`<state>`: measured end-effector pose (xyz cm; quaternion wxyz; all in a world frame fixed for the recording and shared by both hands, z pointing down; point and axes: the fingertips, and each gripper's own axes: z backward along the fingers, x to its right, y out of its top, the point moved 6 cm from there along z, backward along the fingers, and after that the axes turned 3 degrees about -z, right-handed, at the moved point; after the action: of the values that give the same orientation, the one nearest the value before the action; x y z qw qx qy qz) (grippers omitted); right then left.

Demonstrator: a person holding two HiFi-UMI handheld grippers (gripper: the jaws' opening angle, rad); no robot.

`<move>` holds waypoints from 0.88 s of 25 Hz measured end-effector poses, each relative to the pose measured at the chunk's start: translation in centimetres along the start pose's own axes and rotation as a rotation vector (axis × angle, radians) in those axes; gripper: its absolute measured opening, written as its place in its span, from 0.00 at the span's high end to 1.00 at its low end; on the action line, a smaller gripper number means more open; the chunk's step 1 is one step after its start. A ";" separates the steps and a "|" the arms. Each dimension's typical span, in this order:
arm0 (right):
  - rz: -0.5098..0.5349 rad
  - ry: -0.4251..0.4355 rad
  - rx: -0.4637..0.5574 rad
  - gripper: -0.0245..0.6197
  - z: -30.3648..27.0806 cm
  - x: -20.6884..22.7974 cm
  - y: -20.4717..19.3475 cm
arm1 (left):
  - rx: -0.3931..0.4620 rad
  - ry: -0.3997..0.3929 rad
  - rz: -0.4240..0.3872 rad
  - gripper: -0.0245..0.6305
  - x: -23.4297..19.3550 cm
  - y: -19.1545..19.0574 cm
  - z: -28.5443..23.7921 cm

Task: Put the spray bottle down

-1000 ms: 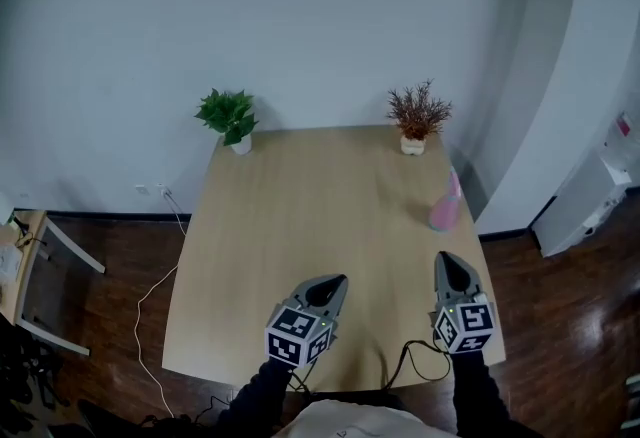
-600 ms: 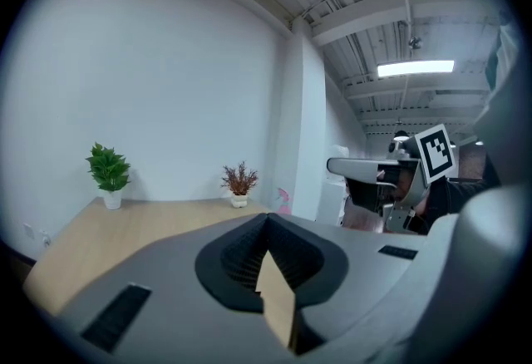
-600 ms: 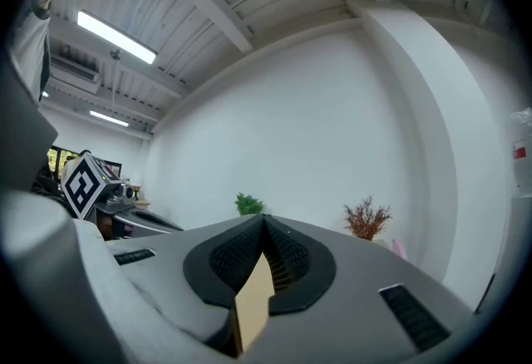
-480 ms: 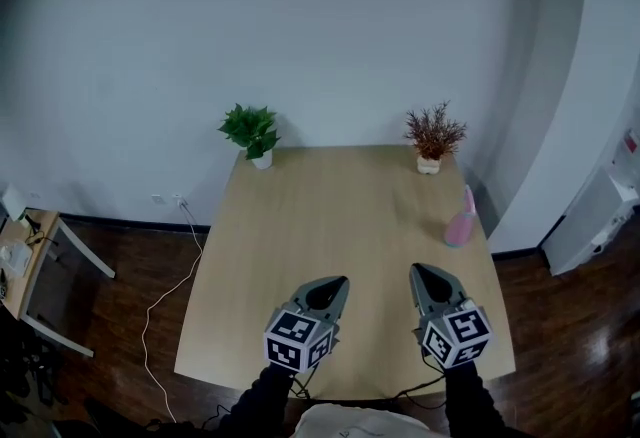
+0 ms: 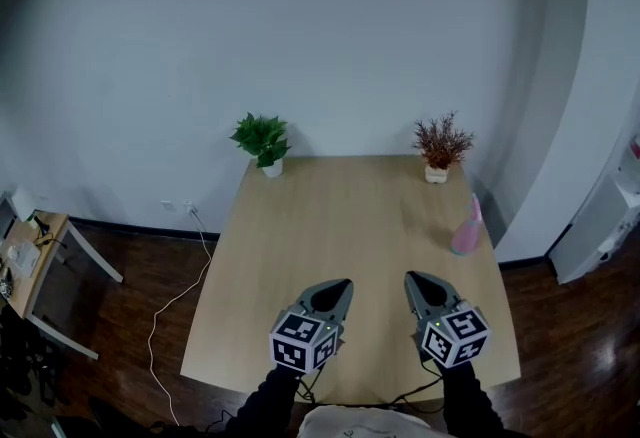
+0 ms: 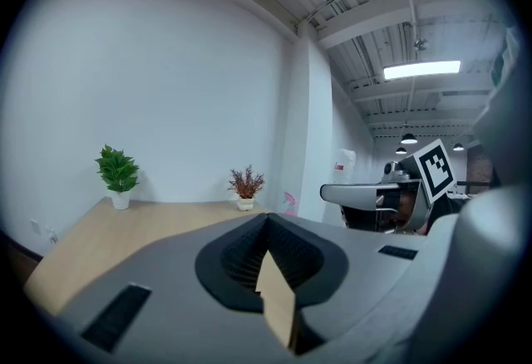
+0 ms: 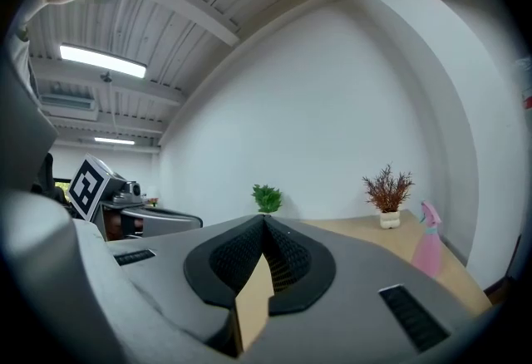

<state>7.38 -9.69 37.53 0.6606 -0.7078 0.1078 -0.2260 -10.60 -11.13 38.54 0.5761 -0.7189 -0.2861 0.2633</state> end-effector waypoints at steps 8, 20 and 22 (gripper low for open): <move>0.000 0.012 -0.006 0.96 0.4 0.4 0.1 | 0.004 -0.002 -0.002 0.93 0.7 0.2 -0.2; -0.016 0.022 -0.009 0.96 0.0 0.5 -0.2 | 0.011 0.009 -0.016 0.93 0.2 0.6 0.1; -0.013 0.022 -0.012 0.96 -0.1 0.7 -0.2 | 0.009 0.007 -0.017 0.93 0.2 0.6 -0.1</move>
<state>7.89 -10.11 37.84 0.6538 -0.7097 0.1116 -0.2375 -10.31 -11.18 37.97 0.5824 -0.7149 -0.2890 0.2571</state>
